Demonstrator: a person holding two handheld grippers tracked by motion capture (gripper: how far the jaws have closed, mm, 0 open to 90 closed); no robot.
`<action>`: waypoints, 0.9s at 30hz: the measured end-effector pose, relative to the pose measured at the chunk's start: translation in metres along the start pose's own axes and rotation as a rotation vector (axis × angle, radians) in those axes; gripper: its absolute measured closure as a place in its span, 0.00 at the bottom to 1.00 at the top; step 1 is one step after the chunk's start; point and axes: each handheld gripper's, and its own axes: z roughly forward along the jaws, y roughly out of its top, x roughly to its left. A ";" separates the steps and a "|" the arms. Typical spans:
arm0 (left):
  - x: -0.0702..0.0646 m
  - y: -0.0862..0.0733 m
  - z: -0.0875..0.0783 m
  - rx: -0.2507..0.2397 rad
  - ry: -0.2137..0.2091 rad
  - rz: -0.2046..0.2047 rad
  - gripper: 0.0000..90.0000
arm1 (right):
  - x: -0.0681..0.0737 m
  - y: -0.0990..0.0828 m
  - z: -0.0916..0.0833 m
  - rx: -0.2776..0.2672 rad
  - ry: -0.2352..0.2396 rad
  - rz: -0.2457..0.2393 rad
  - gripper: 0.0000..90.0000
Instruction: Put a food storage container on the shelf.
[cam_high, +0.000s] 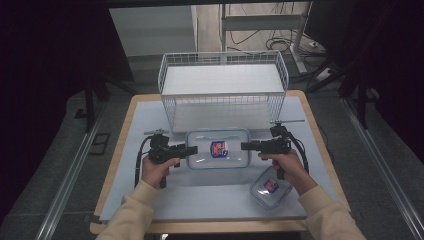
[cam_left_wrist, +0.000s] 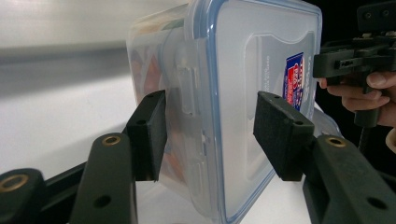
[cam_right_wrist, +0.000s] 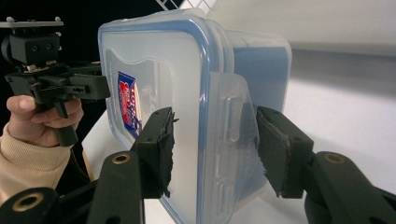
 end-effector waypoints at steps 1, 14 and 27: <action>-0.001 0.002 -0.001 -0.005 0.001 0.003 0.51 | 0.001 0.001 -0.001 -0.003 0.000 -0.002 0.53; -0.010 0.020 -0.006 -0.033 -0.006 0.029 0.52 | 0.011 0.016 -0.014 -0.050 -0.001 -0.041 0.55; -0.031 0.063 -0.022 -0.081 -0.001 0.096 0.52 | 0.032 0.049 -0.035 -0.120 -0.004 -0.105 0.55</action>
